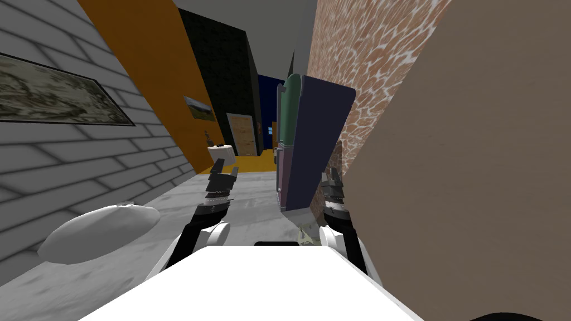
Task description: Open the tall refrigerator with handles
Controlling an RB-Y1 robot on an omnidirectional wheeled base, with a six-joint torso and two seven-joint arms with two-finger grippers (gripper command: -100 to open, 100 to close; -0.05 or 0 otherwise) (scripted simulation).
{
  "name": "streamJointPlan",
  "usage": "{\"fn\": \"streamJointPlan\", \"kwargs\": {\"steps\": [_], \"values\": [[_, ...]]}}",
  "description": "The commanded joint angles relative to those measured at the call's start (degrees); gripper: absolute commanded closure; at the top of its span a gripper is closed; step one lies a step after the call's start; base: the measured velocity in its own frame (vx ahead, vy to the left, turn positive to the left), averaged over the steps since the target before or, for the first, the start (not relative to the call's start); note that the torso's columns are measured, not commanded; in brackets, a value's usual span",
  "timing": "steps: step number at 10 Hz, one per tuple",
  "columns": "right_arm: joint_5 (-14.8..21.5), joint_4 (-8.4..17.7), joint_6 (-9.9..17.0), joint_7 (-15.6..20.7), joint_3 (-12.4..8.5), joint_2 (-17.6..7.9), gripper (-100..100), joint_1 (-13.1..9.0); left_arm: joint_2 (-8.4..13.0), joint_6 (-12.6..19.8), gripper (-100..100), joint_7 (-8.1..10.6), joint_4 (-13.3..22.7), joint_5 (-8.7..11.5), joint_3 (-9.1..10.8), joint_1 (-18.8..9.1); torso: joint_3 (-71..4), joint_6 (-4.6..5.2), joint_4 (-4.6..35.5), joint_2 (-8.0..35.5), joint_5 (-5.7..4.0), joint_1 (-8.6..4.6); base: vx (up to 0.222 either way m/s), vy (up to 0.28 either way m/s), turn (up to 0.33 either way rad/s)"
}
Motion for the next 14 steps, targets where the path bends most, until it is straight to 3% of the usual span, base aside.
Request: {"fn": "streamJointPlan", "kwargs": {"steps": [1, 9, 10, 11, 14], "values": [[0.0, 0.0, 0.0, 0.0, 0.0, 0.0, 0, 0.0, 0.0, 0.0, 0, 0.0, 0.0, 0.0, 0.0, 0.0, -4.7, 0.0, 2.3, 2.3, 0.0, 0.0, 0.0, 0.0, 0.0], [0.0, 0.0, 0.0, 0.0, 0.0, 0.0, 0, 0.0, 0.0, 0.0, 0, 0.0, 0.0, 0.0, 0.0, 0.0, -70.7, 0.0, 35.4, 35.4, 0.0, 0.0, 0.0, 0.0, 0.0], [0.6, 0.0, -0.1, 0.2, -0.3, -2.5, -100, -0.3, 0.0, 0.0, 0, 0.0, 0.0, 0.0, 0.0, 0.0, -79.2, 0.0, 39.6, 39.6, 0.0, 0.0, 0.025, 0.017, -0.05], [1.2, 0.0, -0.1, 0.5, -0.6, -4.2, -100, -0.6, 0.0, 0.0, 0, 0.0, 0.0, 0.0, 0.0, 0.0, -83.2, 0.01, 41.5, 41.5, 0.01, 0.04, 0.045, 0.026, -0.09], [4.1, 0.0, -0.3, 1.7, -1.9, -9.5, -100, -1.9, 0.0, 0.0, 0, 0.0, 0.0, 0.0, 0.0, 0.0, -84.6, 0.0, 42.2, 42.1, 0.02, 0.06, 0.082, 0.048, -0.121]]}}
